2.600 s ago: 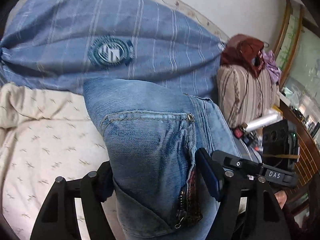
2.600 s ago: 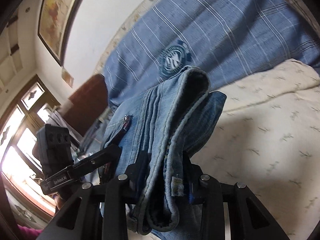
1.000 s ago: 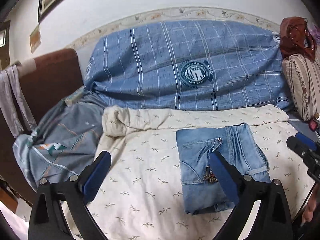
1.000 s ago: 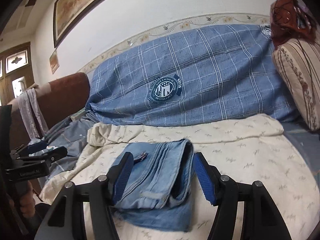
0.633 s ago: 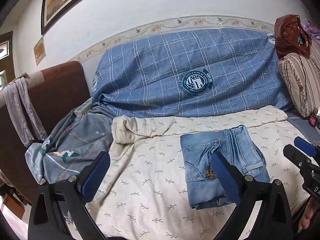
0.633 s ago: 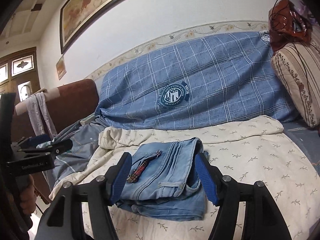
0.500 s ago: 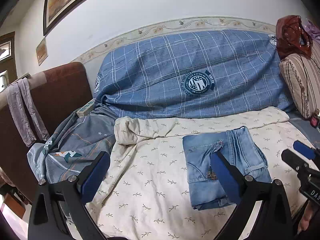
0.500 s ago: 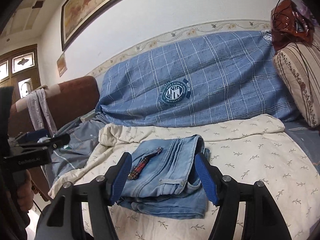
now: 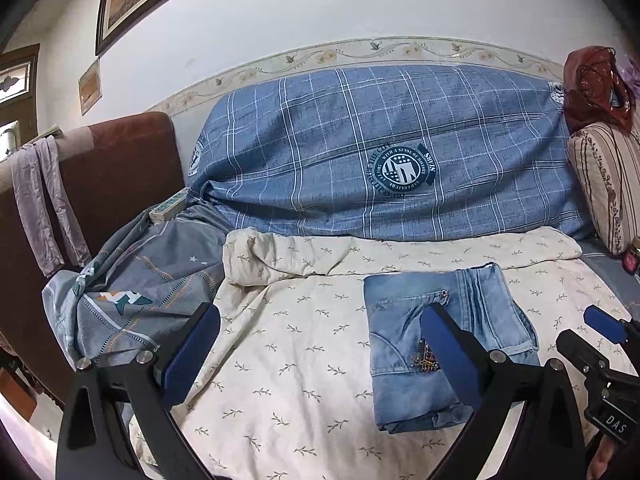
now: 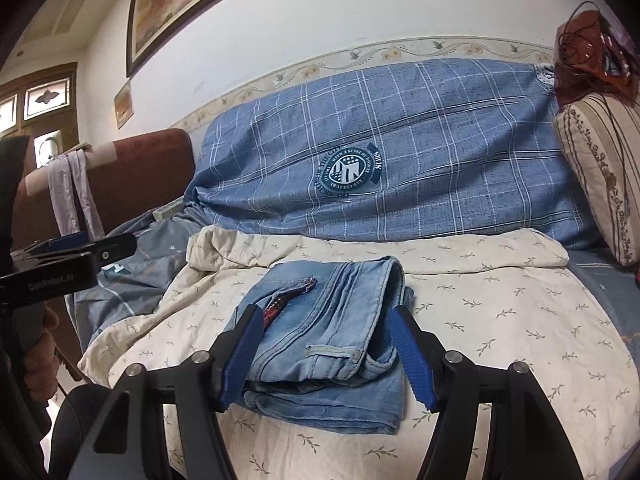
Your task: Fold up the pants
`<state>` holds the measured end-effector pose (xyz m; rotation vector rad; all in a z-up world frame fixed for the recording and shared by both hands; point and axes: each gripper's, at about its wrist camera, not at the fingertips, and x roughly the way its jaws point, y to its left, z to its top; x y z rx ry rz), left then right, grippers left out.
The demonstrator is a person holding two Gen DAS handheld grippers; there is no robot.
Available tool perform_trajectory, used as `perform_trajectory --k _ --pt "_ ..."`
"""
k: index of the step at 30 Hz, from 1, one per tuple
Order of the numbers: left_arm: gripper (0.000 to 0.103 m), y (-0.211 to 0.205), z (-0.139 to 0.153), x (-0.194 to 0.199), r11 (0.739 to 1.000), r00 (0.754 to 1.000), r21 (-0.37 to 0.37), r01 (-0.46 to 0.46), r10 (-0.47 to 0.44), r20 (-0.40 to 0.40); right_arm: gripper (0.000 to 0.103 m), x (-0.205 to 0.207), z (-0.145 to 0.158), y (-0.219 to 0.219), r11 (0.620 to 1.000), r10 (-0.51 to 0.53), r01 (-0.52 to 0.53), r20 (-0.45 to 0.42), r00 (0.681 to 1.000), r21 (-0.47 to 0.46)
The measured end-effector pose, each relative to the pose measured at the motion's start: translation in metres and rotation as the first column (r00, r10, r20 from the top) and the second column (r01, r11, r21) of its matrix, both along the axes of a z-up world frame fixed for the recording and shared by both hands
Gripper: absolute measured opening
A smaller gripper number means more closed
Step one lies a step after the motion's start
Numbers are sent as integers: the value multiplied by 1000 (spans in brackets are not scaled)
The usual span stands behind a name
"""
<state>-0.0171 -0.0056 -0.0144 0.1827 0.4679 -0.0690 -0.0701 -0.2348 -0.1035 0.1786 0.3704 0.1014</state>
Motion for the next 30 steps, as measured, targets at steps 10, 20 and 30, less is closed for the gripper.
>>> perform_trajectory --k 10,20,30 --pt "101 1 -2 5 1000 1000 -6 -5 5 -13 68 4 -3 6 1000 7 -8 -9 1000 -28" --pt "101 2 1 0 1000 1000 14 -18 18 0 69 5 -4 5 1000 -7 7 -21 1000 -31" --pt "101 -2 -1 -2 999 1000 31 -7 7 -1 69 4 -4 7 999 -7 6 -21 1000 -39"
